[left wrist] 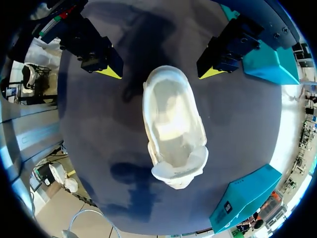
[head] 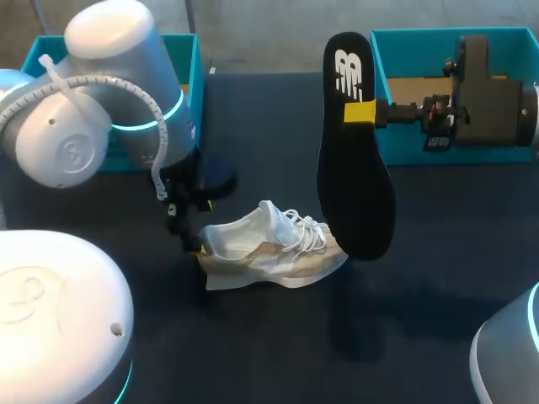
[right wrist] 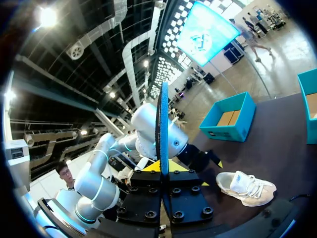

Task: Take the shoe out of the shoebox, open the shoe tongue, remove and reinsert the insole, then place the shoe into the shoebox

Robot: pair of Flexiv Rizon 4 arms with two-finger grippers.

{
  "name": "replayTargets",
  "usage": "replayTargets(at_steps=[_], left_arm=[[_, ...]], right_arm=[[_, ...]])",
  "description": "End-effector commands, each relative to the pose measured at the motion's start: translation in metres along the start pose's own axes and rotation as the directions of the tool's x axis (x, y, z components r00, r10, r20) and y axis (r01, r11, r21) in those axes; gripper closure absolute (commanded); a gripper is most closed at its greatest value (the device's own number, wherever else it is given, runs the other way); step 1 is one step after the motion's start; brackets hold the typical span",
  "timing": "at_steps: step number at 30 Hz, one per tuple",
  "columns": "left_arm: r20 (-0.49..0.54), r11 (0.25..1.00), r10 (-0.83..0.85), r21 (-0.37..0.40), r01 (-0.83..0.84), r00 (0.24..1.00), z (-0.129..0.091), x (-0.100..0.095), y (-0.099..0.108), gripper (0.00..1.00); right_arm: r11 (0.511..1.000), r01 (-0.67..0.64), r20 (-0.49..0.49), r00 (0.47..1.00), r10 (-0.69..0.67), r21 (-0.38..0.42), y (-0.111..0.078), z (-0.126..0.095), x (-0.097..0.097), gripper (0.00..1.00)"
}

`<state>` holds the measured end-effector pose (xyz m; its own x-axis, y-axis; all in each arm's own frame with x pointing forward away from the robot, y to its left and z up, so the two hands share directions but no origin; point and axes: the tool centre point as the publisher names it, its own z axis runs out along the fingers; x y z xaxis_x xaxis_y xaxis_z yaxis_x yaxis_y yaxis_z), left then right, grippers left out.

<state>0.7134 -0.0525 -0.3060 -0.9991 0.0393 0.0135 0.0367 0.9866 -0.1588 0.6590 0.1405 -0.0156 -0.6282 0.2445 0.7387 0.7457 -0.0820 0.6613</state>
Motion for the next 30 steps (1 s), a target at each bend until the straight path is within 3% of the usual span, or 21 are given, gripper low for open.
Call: replayTargets(at_steps=[1, 18, 30], left_arm=[[-0.002, 1.000, 0.002, -0.013, -0.002, 1.000, 0.003, -0.004, -0.009, 0.00], [0.029, 0.999, -0.019, -0.037, 0.020, 0.999, 0.012, -0.007, -0.028, 0.00], [0.071, 0.999, -0.044, -0.017, 0.045, 0.997, 0.027, -0.027, -0.038, 0.00]], right_arm=[[1.000, 0.000, 0.000, 1.000, 0.000, -0.001, 0.000, 0.003, -0.001, 1.00], [1.000, 0.000, 0.000, 1.000, 0.000, -0.001, 0.000, 0.003, -0.001, 1.00], [1.000, 0.000, 0.000, 1.000, 0.000, -0.001, 0.000, 0.003, -0.001, 1.00]])
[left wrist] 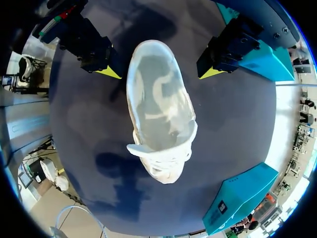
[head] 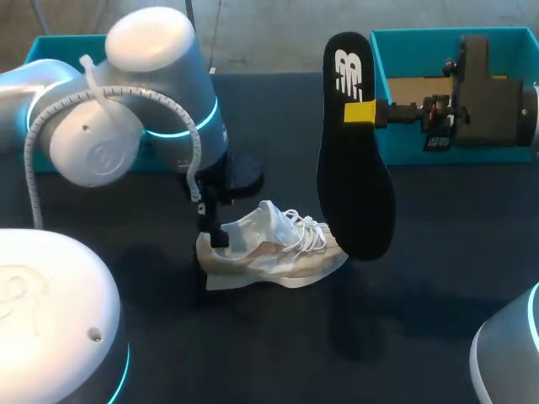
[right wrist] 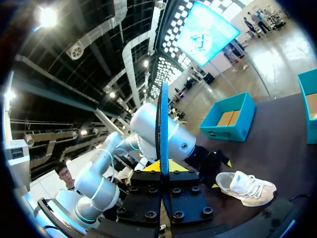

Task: Take the shoe out of the shoebox, open the shoe tongue, remove and reinsert the insole, then place the shoe into the shoebox

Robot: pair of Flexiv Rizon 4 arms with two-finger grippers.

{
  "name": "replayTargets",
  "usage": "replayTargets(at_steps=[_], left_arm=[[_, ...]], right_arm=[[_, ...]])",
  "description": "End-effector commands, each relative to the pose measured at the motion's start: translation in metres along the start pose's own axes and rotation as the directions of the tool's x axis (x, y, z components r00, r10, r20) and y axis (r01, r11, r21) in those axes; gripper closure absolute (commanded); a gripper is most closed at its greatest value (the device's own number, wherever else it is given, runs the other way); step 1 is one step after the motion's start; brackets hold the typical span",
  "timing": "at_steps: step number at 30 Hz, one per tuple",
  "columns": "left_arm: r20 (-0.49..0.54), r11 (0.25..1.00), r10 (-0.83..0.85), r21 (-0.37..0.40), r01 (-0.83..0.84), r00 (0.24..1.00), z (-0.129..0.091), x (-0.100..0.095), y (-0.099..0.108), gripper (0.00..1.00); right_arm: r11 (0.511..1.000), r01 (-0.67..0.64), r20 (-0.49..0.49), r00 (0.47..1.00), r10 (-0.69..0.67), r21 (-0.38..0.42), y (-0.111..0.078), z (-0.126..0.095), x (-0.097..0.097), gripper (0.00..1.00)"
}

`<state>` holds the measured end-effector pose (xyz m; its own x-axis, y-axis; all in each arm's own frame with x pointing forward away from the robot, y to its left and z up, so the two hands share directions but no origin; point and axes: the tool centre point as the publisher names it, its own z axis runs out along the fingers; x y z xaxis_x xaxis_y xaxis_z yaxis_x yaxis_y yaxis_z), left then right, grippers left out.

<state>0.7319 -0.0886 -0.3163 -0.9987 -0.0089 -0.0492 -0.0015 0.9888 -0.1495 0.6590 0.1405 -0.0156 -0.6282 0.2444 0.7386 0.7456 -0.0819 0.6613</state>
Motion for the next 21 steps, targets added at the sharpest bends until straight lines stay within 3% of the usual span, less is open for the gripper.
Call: replayTargets(at_steps=[1, 10, 21], left_arm=[[-0.002, 1.000, -0.009, -0.006, 0.009, 1.000, 0.013, -0.007, -0.006, 0.00], [-0.015, 1.000, -0.014, 0.023, 0.014, 1.000, 0.029, -0.025, -0.014, 0.00], [-0.050, 0.999, 0.005, 0.036, -0.004, 0.999, 0.045, -0.044, -0.032, 0.23]], right_arm=[[1.000, 0.000, 0.000, 1.000, 0.000, -0.001, 0.000, 0.003, -0.001, 1.00], [1.000, 0.000, 0.000, 1.000, 0.000, -0.001, 0.000, 0.003, -0.001, 1.00], [1.000, 0.000, 0.000, 1.000, 0.000, -0.001, 0.000, 0.003, -0.001, 1.00]])
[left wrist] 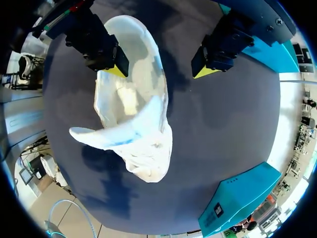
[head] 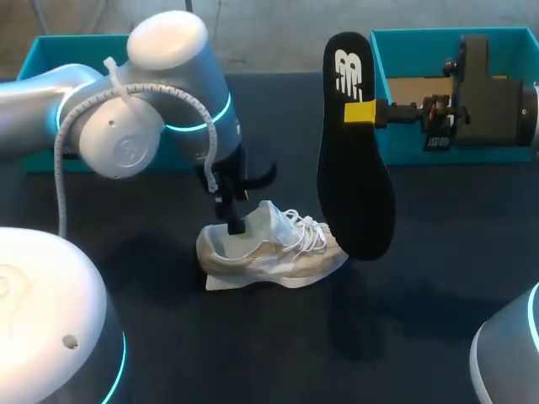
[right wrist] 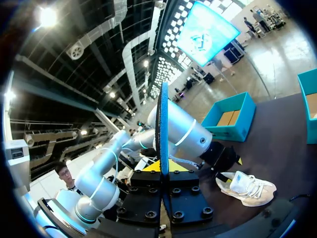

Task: Take the shoe out of the shoebox, open the shoe tongue, remove and reinsert the insole, then place the shoe into the shoebox

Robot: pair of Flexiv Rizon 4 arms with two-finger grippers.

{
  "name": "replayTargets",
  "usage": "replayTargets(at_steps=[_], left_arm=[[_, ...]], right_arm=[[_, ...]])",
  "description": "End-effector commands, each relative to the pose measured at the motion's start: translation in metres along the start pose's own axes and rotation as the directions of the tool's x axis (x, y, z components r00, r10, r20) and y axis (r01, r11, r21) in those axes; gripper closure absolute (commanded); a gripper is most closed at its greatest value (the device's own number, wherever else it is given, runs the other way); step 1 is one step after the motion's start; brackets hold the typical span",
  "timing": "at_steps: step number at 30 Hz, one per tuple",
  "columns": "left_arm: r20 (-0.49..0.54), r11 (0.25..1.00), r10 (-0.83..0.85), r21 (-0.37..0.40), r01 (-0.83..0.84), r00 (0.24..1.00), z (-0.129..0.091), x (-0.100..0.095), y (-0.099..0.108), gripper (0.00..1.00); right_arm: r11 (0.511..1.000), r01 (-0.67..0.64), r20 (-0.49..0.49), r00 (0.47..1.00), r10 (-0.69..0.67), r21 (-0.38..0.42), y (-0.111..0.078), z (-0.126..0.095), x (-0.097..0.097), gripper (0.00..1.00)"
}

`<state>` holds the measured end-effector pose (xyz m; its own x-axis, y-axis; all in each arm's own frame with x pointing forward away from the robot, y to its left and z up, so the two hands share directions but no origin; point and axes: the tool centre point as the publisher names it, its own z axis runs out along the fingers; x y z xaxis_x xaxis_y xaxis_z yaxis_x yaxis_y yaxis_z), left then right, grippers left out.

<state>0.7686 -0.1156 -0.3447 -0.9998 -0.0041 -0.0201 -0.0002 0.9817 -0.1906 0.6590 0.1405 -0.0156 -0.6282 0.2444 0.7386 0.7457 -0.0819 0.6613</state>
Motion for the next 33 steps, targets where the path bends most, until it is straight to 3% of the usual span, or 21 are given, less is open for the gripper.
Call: replayTargets(at_steps=[1, 7, 18, 24, 29, 33], left_arm=[[-0.024, 1.000, 0.005, -0.006, -0.005, 1.000, 0.013, -0.009, -0.010, 0.23], [-0.045, 1.000, 0.012, 0.002, -0.012, 0.999, 0.023, -0.010, -0.016, 0.25], [-0.078, 1.000, 0.022, 0.009, -0.021, 0.997, 0.038, -0.007, -0.023, 0.46], [-0.087, 1.000, 0.022, 0.018, -0.020, 0.996, 0.039, -0.003, -0.022, 0.63], [-0.101, 0.999, 0.020, 0.028, -0.018, 0.995, 0.041, 0.000, -0.019, 0.90], [-0.110, 0.999, 0.019, 0.031, -0.016, 0.994, 0.043, 0.003, -0.019, 1.00]], right_arm=[[1.000, 0.000, 0.000, 1.000, 0.000, -0.001, 0.000, 0.003, -0.001, 1.00], [1.000, 0.000, 0.000, 1.000, 0.000, -0.001, 0.000, 0.003, -0.001, 1.00], [1.000, 0.000, 0.000, 1.000, 0.000, -0.001, 0.000, 0.003, -0.001, 1.00], [1.000, 0.000, 0.000, 1.000, 0.000, -0.001, 0.000, 0.003, -0.001, 1.00], [1.000, 0.000, 0.000, 1.000, 0.000, -0.001, 0.000, 0.003, -0.001, 1.00], [1.000, 0.000, 0.000, 1.000, 0.000, -0.001, 0.000, 0.003, -0.001, 1.00]])
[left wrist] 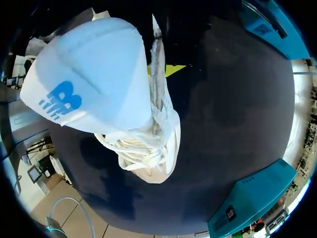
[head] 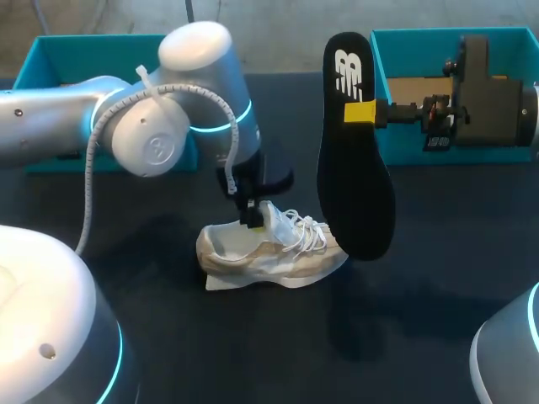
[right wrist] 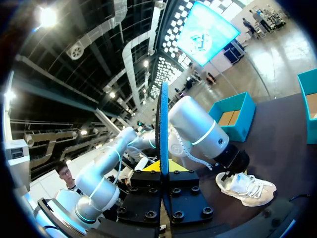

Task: Take the shoe out of the shoebox, open the shoe tongue, remove and reinsert the insole, then place the shoe into the shoebox

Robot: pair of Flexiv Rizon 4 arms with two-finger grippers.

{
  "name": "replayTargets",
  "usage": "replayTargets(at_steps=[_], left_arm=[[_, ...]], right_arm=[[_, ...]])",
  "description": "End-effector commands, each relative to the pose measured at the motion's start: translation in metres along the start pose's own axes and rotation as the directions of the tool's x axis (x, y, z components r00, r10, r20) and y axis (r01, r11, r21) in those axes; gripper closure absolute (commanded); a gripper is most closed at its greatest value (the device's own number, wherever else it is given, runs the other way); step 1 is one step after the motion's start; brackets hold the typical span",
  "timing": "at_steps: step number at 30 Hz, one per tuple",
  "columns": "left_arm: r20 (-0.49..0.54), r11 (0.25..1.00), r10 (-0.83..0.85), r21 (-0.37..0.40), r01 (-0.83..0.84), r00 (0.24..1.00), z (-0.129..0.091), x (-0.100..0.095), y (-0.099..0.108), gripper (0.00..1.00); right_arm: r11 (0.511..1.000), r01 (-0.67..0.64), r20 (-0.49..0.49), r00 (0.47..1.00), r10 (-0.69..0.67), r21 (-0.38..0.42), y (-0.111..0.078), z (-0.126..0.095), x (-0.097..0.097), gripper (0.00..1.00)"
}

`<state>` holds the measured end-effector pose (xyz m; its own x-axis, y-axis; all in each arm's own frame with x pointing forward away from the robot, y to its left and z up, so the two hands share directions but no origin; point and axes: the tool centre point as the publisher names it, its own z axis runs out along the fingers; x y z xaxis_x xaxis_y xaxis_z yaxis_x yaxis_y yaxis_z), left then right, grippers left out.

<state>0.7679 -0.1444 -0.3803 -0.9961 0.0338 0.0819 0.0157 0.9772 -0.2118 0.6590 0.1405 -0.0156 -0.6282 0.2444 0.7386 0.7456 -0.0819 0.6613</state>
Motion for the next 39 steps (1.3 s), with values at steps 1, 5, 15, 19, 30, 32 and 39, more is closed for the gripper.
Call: replayTargets(at_steps=[1, 5, 15, 19, 30, 32, 39], left_arm=[[-0.004, 1.000, 0.001, 0.010, -0.001, 1.000, 0.003, 0.001, 0.003, 1.00], [-0.014, 1.000, 0.010, 0.025, -0.009, 1.000, 0.002, 0.001, 0.001, 1.00], [-0.076, 0.993, 0.112, 0.038, -0.109, 0.991, -0.019, 0.003, 0.002, 1.00], [-0.118, 0.984, 0.180, 0.040, -0.176, 0.977, -0.026, 0.000, 0.003, 1.00], [-0.302, 0.875, 0.473, 0.048, -0.482, 0.828, -0.037, -0.004, -0.004, 1.00], [-0.321, 0.838, 0.525, 0.038, -0.544, 0.788, -0.039, -0.004, -0.007, 1.00], [-0.356, 0.640, 0.730, 0.058, -0.766, 0.583, -0.044, 0.002, -0.018, 1.00]], right_arm=[[1.000, 0.000, 0.000, 1.000, 0.000, -0.001, 0.000, 0.003, -0.001, 1.00], [1.000, 0.000, 0.000, 1.000, 0.000, -0.001, 0.000, 0.003, -0.001, 1.00], [1.000, 0.000, 0.000, 1.000, 0.000, -0.001, 0.000, 0.003, -0.001, 1.00], [1.000, 0.000, 0.000, 1.000, 0.000, -0.001, 0.000, 0.003, -0.001, 1.00], [1.000, 0.000, 0.000, 1.000, 0.000, -0.001, 0.000, 0.003, -0.001, 1.00], [1.000, 0.000, 0.000, 1.000, 0.000, -0.001, 0.000, 0.003, -0.001, 1.00], [1.000, 0.000, 0.000, 1.000, 0.000, -0.001, 0.000, 0.003, -0.001, 1.00]])
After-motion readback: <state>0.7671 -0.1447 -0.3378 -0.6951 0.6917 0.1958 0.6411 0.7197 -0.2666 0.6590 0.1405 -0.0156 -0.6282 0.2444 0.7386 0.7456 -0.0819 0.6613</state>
